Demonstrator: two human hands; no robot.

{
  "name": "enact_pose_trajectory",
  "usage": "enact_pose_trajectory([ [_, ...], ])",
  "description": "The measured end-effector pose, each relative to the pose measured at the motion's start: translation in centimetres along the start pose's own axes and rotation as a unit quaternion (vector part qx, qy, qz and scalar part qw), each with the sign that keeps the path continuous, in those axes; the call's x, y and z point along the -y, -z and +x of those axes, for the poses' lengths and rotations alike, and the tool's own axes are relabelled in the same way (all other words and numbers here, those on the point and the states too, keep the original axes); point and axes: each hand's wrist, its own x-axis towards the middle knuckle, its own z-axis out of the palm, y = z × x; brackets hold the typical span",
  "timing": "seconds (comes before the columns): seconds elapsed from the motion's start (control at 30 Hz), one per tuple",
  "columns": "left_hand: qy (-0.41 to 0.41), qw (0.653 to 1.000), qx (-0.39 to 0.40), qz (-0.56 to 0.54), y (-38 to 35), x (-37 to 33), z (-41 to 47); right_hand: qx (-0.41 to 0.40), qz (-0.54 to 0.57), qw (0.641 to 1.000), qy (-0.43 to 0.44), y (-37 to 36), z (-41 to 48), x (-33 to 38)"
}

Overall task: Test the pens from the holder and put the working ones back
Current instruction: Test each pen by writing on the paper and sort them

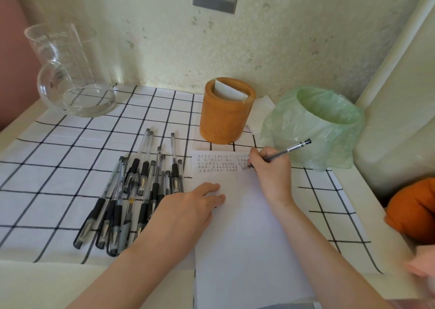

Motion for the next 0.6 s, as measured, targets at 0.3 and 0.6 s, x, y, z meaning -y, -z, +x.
enact_pose_trajectory([
  [0.3,0.003,1.0,0.001,0.003,0.03,-0.01,-0.02,-0.011,-0.006,1.0,0.009,0.03,-0.08,0.19],
  [0.6,0.007,1.0,-0.001,0.0,-0.06,-0.02,-0.01,0.001,-0.016,1.0,-0.002,0.13,-0.2,0.37],
])
